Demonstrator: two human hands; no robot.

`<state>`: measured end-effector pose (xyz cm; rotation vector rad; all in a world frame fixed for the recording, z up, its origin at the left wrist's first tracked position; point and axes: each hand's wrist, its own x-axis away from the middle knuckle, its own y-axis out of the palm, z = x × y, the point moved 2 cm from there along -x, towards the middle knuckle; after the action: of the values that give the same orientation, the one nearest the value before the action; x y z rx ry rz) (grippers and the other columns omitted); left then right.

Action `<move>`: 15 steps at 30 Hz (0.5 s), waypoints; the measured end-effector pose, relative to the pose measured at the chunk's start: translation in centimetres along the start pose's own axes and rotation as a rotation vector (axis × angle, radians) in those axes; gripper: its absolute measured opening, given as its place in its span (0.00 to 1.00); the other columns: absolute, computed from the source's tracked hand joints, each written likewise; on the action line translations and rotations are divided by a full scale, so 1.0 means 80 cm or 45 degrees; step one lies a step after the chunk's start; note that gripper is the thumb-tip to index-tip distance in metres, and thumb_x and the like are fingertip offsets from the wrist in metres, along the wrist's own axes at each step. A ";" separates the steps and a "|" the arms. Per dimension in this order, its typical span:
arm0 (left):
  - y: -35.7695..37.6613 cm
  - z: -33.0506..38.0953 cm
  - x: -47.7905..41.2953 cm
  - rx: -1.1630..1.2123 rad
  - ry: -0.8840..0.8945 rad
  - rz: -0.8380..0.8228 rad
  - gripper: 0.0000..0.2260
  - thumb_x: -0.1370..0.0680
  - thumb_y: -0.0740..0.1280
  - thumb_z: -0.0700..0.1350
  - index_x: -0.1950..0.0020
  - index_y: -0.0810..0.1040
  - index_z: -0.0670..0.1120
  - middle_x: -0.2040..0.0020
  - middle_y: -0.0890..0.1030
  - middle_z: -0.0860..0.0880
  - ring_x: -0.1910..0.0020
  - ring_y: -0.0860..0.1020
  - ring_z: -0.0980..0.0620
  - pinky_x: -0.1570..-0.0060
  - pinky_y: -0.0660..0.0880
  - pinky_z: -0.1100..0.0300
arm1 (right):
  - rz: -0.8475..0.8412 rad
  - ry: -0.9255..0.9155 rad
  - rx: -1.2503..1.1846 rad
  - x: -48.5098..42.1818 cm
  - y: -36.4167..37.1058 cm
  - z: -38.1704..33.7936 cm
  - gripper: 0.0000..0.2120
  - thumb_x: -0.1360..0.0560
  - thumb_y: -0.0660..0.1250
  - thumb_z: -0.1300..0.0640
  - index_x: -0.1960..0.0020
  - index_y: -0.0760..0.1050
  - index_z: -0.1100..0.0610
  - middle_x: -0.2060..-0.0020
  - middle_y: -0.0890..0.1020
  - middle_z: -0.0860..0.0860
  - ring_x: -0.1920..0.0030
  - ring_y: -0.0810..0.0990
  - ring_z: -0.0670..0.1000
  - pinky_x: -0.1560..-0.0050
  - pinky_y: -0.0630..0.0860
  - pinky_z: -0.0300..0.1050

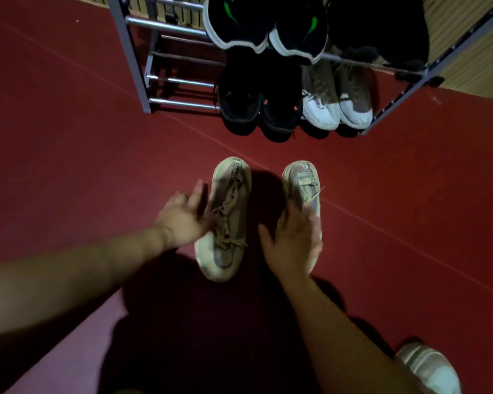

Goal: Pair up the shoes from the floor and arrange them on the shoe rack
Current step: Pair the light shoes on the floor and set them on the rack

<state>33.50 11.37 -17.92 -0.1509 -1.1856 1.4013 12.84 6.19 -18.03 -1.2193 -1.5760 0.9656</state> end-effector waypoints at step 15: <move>0.074 0.011 0.025 -0.259 0.019 0.318 0.51 0.35 0.70 0.66 0.25 0.37 0.60 0.23 0.37 0.45 0.28 0.54 0.42 0.29 0.56 0.52 | -0.119 0.106 -0.159 0.015 0.017 0.054 0.44 0.33 0.69 0.39 0.24 0.53 0.48 0.28 0.55 0.63 0.31 0.59 0.63 0.32 0.62 0.56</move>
<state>28.42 13.98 -20.56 -0.4646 -1.3300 1.4890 8.94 7.42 -20.39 -1.2430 -1.6319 0.7571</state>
